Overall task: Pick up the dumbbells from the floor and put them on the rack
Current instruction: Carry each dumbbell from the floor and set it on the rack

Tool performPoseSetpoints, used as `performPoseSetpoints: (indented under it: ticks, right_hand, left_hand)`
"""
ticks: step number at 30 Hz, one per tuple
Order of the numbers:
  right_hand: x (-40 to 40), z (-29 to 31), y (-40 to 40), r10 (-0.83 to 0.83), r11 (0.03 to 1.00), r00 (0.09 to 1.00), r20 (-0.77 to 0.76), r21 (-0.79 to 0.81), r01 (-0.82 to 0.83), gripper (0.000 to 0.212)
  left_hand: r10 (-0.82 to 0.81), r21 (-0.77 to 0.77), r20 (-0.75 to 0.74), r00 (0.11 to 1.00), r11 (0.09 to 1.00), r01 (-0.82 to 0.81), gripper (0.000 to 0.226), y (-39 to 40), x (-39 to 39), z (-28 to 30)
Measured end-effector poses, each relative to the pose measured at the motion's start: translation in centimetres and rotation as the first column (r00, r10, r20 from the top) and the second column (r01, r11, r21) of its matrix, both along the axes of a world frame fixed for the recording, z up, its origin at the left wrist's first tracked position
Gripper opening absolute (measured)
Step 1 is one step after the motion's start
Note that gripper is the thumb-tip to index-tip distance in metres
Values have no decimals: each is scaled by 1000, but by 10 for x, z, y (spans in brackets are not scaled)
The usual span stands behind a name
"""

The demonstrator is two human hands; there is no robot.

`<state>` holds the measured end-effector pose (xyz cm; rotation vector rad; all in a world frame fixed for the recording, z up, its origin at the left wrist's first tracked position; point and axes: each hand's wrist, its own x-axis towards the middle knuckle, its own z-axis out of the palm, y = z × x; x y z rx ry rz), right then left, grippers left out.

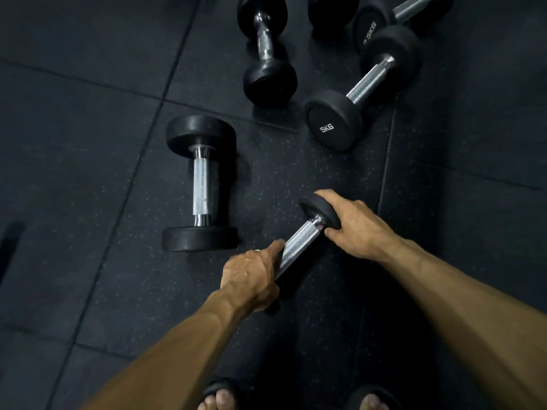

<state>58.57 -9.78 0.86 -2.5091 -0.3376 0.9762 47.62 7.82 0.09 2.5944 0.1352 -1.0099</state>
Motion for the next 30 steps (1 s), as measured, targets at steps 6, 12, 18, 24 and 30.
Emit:
performPoseSetpoints:
  ticks: [6,12,18,24,30]
  right_hand:
    - [-1,46,-3,39,999,999,14,-4,-39,66]
    - [3,150,-12,55,998,997,58,-6,-54,64]
    - [21,283,-29,64,998,990,123,-1,-64,65]
    - [28,436,-42,45,999,974,223,-23,-41,55]
    - [36,589,-47,69,997,940,333,-65,-50,54]
  left_hand:
    - [62,-89,-2,998,994,-62,64,-2,-6,41]
    - [110,-201,33,993,974,-101,62,-7,-1,127]
    - [99,-309,89,991,949,-67,72,-10,23,242]
    - [57,-360,164,985,933,6,69,-17,47,380]
    - [47,-417,252,967,907,65,66,-18,64,518]
